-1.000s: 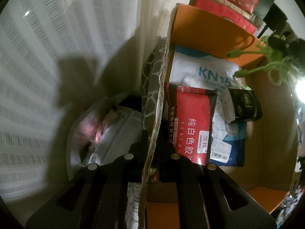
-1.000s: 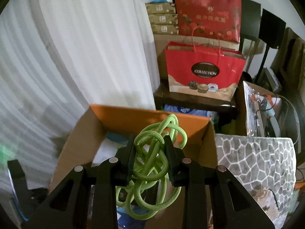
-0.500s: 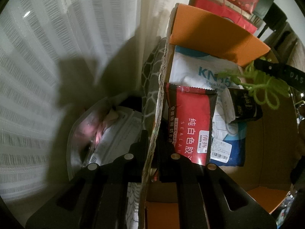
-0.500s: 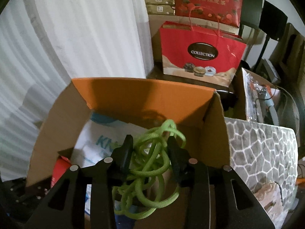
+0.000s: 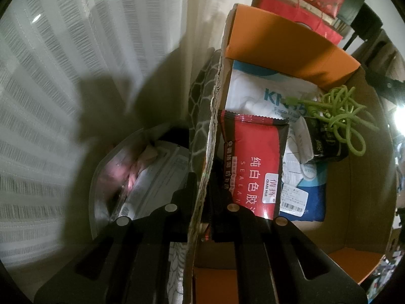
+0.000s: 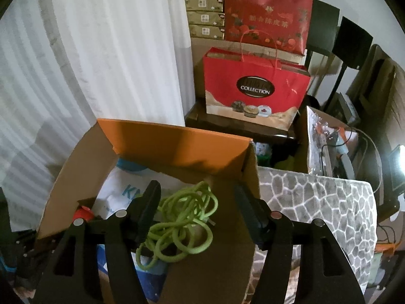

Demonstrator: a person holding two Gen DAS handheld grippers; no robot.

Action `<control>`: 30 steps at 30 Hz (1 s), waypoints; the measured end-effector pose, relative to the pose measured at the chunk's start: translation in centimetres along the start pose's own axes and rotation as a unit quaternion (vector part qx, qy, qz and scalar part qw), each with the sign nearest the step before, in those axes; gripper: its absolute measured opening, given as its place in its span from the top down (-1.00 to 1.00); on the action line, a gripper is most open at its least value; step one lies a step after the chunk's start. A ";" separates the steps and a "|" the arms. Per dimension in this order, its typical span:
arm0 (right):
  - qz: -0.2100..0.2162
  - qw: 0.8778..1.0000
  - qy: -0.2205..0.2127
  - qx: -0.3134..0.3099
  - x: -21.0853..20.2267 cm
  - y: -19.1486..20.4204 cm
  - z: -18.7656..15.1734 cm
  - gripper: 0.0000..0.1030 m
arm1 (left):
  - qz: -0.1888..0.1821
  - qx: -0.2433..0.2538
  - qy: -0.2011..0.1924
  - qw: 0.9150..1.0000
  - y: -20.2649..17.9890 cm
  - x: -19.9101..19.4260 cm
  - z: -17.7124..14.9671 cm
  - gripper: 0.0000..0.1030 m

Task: Organize objects
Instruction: 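Lower the green cable into the box and open the right gripper, then move the right gripper to the white USB cable and grasp it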

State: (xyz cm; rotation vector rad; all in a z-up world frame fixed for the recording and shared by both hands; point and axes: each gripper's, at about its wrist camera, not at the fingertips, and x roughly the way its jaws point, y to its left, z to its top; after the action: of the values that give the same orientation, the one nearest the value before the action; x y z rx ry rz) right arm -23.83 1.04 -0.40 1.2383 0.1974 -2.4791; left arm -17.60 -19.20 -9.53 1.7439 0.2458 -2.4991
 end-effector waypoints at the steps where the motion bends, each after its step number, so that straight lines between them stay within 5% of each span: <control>1: 0.001 1.000 -0.001 0.000 -0.2 0.0 -0.1 -0.28 | 0.000 -0.001 0.000 1.000 0.0 0.0 0.0 0.84; 16: 0.007 0.999 -0.033 -0.011 -4.1 -0.4 -1.6 -0.89 | 0.007 0.003 0.002 1.000 0.0 0.0 -0.3 0.84; 30: -0.003 0.999 -0.049 0.005 -6.3 -2.9 -3.1 -0.96 | 0.010 0.005 0.003 1.000 0.0 0.1 -0.4 0.83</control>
State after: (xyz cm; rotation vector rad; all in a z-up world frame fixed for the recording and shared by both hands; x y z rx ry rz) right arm -19.15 6.22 2.64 1.1188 0.1627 -2.5423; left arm -17.23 -19.09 -9.74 1.7481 0.2144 -2.4862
